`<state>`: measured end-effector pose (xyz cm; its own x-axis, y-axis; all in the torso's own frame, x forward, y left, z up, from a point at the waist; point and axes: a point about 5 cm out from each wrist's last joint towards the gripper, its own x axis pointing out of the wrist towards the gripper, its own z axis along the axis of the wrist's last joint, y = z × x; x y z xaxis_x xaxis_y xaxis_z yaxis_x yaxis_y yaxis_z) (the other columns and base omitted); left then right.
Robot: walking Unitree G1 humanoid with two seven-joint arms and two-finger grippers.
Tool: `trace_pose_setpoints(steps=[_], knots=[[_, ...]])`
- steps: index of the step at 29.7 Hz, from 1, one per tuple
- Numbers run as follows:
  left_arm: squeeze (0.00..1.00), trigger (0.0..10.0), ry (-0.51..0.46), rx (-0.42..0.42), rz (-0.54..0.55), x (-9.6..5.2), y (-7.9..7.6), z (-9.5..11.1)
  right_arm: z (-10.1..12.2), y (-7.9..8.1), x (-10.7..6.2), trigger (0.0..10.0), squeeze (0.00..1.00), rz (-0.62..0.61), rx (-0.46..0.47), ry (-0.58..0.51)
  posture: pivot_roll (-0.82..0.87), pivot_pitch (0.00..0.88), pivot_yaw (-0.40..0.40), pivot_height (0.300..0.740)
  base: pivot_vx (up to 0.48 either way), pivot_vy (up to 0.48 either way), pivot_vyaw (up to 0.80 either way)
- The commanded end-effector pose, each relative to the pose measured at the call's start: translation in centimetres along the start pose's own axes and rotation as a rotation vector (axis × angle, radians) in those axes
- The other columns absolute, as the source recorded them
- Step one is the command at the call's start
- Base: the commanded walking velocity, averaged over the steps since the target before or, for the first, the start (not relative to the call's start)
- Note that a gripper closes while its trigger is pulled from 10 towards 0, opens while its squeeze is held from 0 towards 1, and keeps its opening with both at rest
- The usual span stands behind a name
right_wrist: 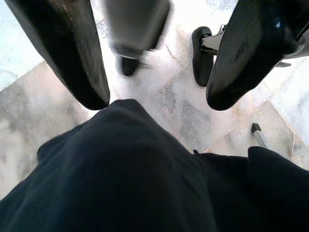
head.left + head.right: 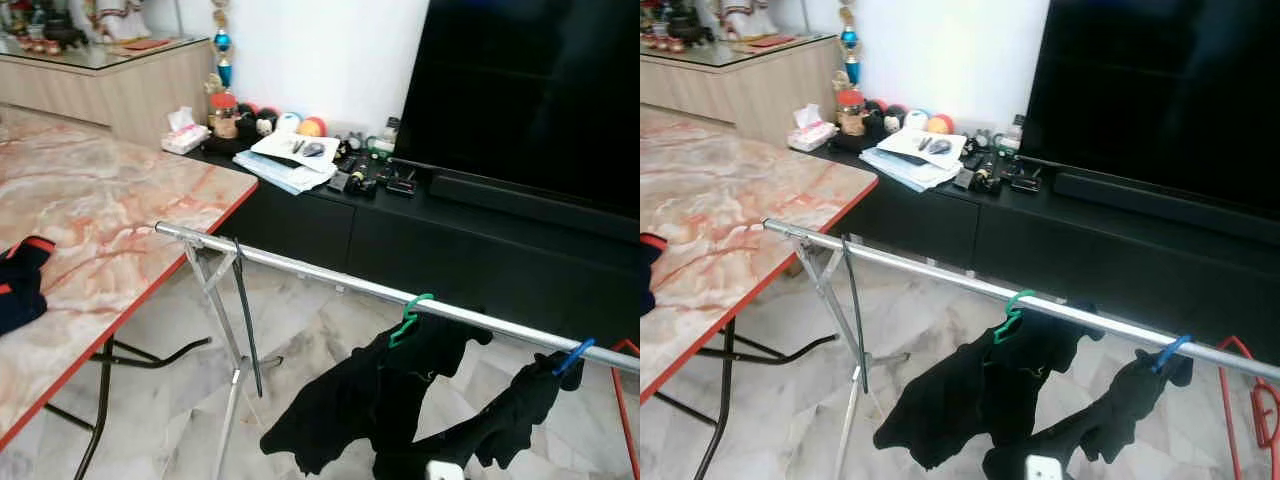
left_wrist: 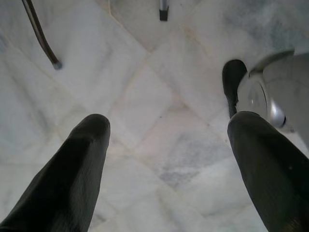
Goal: Hang hanger
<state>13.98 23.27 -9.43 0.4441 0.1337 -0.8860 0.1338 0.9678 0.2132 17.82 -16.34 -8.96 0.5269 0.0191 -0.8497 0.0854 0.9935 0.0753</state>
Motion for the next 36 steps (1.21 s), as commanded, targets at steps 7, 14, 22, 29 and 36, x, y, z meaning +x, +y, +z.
trace_pose_setpoints(steps=[7,14,22,29,36], knots=[[0.0,10.0,0.013,-0.005,-0.023,-0.2,-0.5,-1.3,1.0,-1.4,-0.1,10.0,0.0,-0.063,0.053,-0.047,0.19,0.0,-0.024,0.74,0.0,0.0,0.0],[0.0,10.0,0.025,-0.012,-0.03,-0.6,-0.8,-3.0,4.2,-2.3,-0.2,10.0,0.0,-0.109,0.099,-0.197,0.19,0.0,-0.039,0.74,0.0,0.0,0.0],[0.0,10.0,0.024,-0.007,-0.039,-0.6,-1.0,-3.2,8.2,-3.4,-1.4,10.0,0.0,-0.182,0.206,-0.468,0.17,0.0,-0.048,0.74,0.0,0.0,0.0],[0.0,10.0,0.021,0.0,-0.045,-0.6,-1.1,-3.1,8.8,-3.2,-3.3,10.0,0.0,-0.178,0.233,-0.606,0.17,0.0,-0.051,0.74,0.0,0.0,0.0],[0.0,10.0,0.027,0.009,-0.052,-0.6,-1.1,-3.2,9.0,-4.1,-5.4,10.0,0.0,-0.251,0.26,-0.668,0.17,0.0,-0.049,0.74,0.0,0.0,0.0]])
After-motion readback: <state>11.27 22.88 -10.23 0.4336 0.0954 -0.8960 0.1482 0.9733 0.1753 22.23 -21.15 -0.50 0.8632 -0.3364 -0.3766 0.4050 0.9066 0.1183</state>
